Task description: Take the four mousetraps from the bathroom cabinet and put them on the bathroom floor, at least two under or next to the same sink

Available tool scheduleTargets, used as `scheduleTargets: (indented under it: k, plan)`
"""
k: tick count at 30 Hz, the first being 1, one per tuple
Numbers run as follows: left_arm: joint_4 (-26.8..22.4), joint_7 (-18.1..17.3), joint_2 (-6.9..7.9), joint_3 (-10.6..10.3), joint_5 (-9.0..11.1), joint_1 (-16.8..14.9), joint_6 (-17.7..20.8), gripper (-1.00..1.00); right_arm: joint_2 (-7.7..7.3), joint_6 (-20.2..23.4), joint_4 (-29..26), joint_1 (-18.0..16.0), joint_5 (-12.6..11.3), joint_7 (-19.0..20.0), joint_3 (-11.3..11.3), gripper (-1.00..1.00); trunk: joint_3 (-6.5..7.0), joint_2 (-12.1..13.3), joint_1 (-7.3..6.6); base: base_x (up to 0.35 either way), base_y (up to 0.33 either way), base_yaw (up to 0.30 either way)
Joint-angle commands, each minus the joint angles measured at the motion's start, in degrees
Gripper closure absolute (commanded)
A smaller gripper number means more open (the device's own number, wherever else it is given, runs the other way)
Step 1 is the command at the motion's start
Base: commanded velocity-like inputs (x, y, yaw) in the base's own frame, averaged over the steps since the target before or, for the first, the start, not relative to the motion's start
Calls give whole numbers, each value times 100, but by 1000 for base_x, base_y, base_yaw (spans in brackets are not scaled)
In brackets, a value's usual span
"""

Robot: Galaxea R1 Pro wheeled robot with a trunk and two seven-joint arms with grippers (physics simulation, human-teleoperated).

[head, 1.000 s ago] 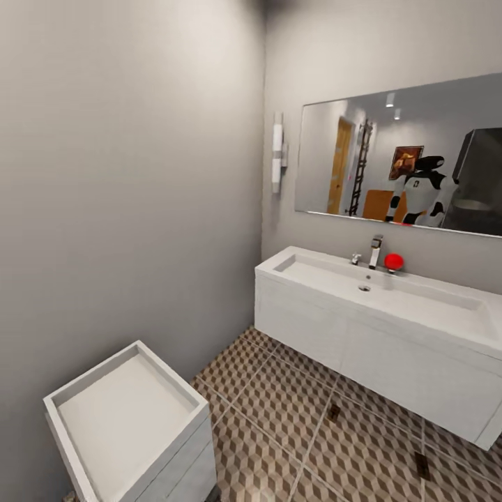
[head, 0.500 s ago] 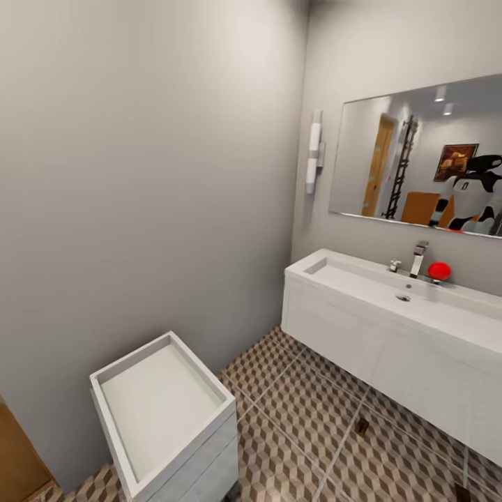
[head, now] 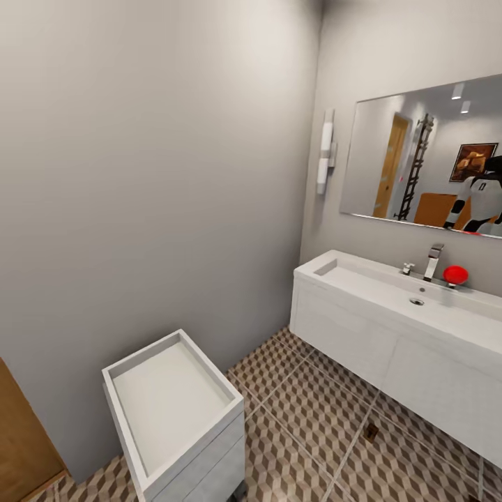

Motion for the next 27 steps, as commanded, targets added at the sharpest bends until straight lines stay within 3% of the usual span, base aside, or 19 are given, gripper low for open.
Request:
scheduleTargets:
  k: [1,9,27]
  plan:
    - [-4,25,-1,-48,45,-2,-10,-100,1,11,5,-5,-46,-10,47,-100,-6,-4,0,0,0,11]
    - [-4,25,-1,-48,45,-2,-15,-100,1,-10,4,-5,-53,-13,42,-100,5,-4,0,0,0,108]
    - [-4,25,-1,-48,45,-2,-16,-100,7,-14,3,-5,-50,-20,48,-100,68,-4,0,0,0,244]
